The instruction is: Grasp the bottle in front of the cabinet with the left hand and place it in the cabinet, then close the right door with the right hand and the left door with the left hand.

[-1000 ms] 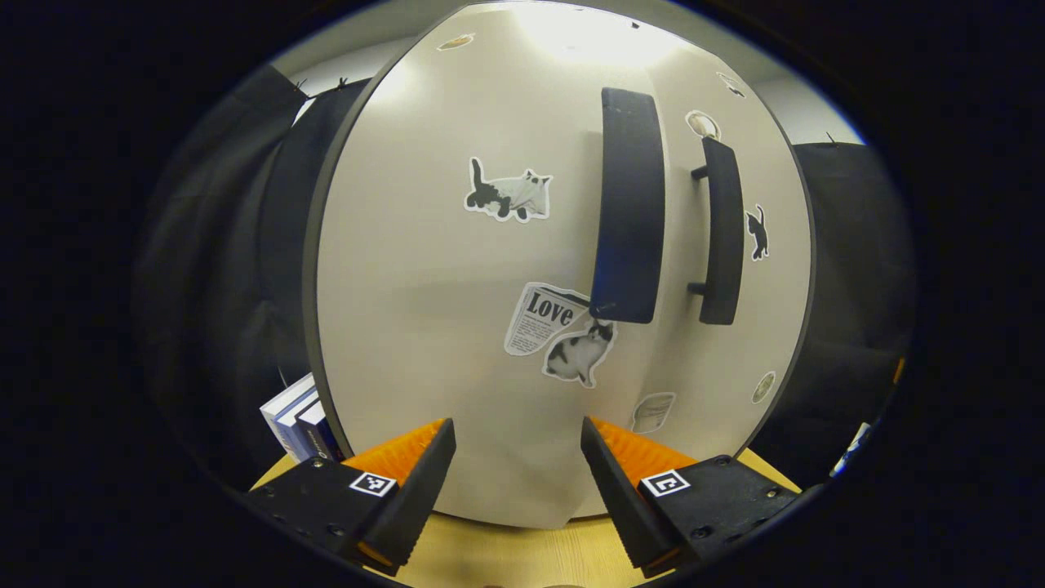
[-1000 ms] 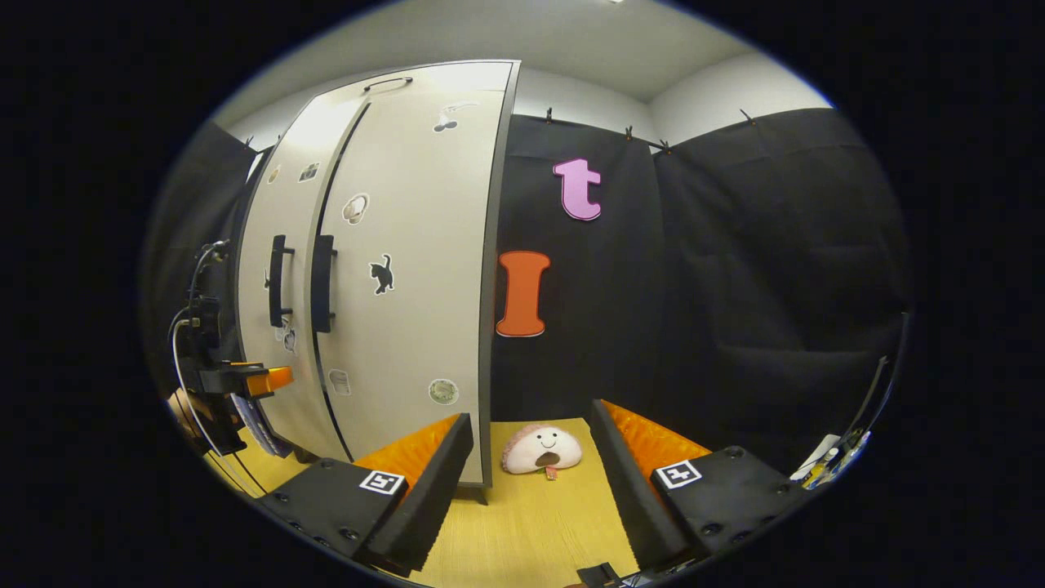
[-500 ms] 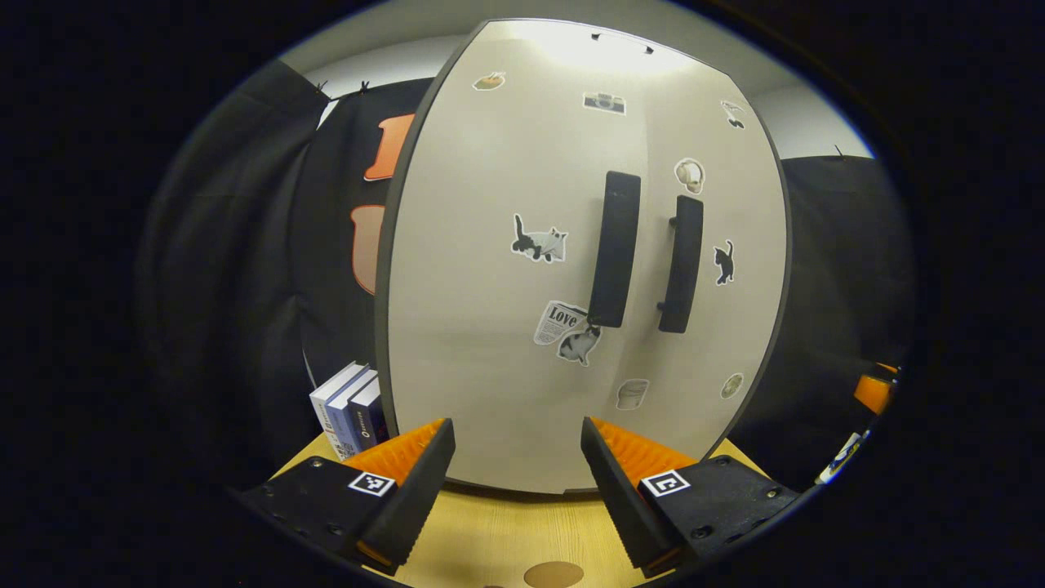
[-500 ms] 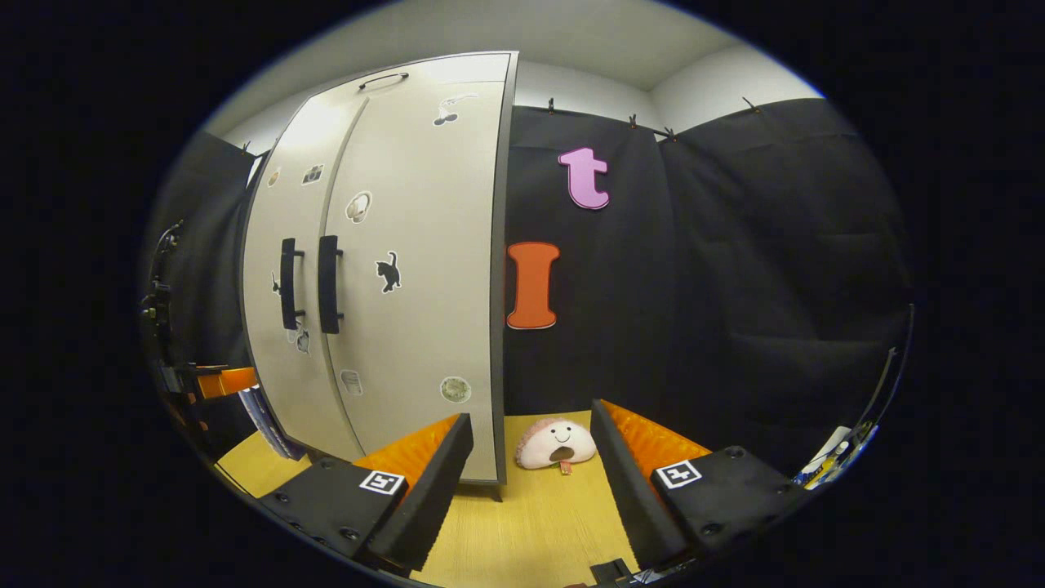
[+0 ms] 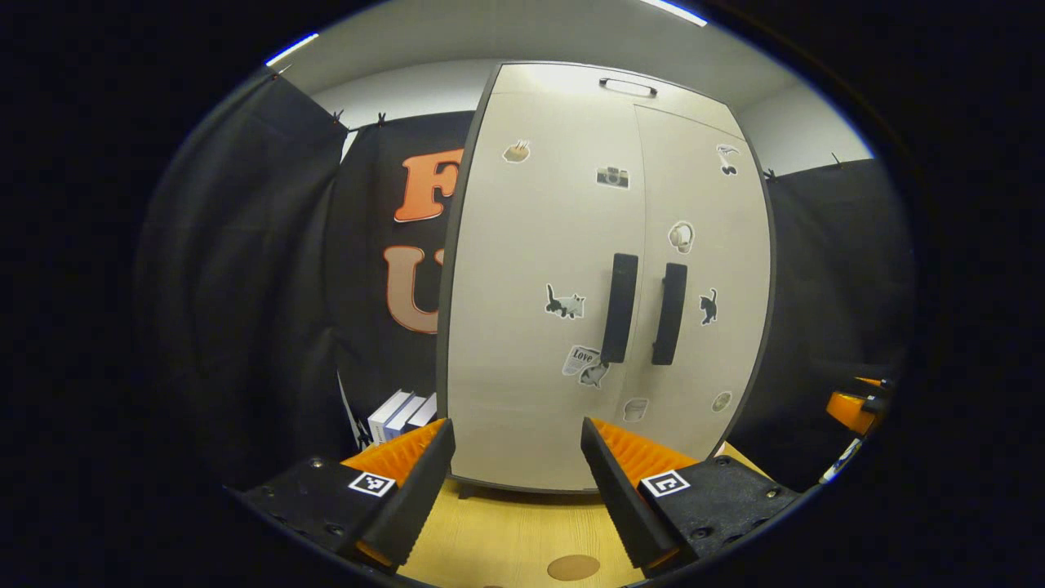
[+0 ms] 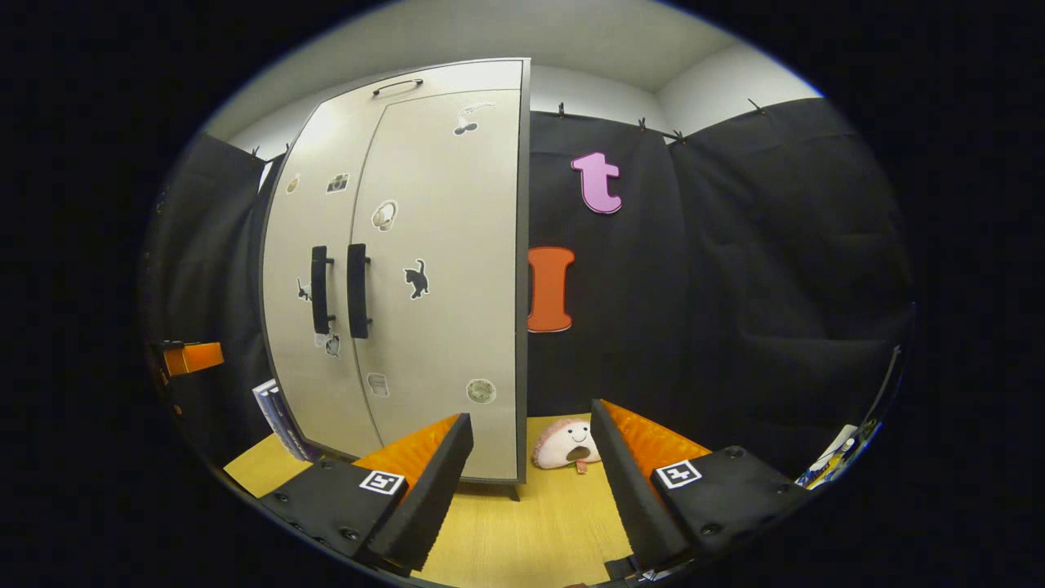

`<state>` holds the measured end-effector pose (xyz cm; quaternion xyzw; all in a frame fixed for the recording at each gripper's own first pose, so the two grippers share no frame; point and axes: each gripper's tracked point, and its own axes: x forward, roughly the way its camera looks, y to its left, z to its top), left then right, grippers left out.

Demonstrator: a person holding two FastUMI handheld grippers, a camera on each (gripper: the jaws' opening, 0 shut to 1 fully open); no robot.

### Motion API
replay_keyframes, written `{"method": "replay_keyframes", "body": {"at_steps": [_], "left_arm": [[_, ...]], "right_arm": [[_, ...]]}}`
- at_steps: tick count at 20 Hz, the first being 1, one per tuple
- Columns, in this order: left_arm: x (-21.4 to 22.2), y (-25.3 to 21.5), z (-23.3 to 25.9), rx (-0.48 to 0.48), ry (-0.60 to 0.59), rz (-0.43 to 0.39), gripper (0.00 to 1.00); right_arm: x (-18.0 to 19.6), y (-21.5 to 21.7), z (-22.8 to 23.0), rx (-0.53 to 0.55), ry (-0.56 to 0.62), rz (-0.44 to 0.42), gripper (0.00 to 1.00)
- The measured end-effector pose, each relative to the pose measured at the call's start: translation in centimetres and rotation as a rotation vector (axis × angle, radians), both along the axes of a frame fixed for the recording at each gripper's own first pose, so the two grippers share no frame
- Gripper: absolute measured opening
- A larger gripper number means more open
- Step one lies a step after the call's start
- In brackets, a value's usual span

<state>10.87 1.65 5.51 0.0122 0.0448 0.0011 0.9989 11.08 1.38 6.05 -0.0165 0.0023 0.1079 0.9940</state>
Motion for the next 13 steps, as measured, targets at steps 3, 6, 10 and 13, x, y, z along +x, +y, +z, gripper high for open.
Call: {"method": "replay_keyframes", "body": {"at_steps": [3, 6, 10, 13], "left_arm": [[-1.8, 0.3, 1.6, -0.005, -0.025, 0.001, 0.94], [-3.3, 1.0, 2.2, 0.002, -0.046, 0.022, 0.94], [-4.8, 1.3, 2.7, -0.013, -0.062, 0.021, 0.94], [-5.8, 1.1, 3.4, -0.004, -0.08, 0.0, 0.94]], "right_arm": [[-0.9, 0.8, 0.4, -0.005, -0.02, 0.015, 0.89], [-1.9, 1.3, 0.9, -0.01, -0.042, 0.012, 0.95], [-3.3, 2.1, 1.1, -0.015, -0.049, 0.018, 0.95], [-4.7, 2.3, 1.2, -0.01, -0.052, 0.013, 0.95]]}}
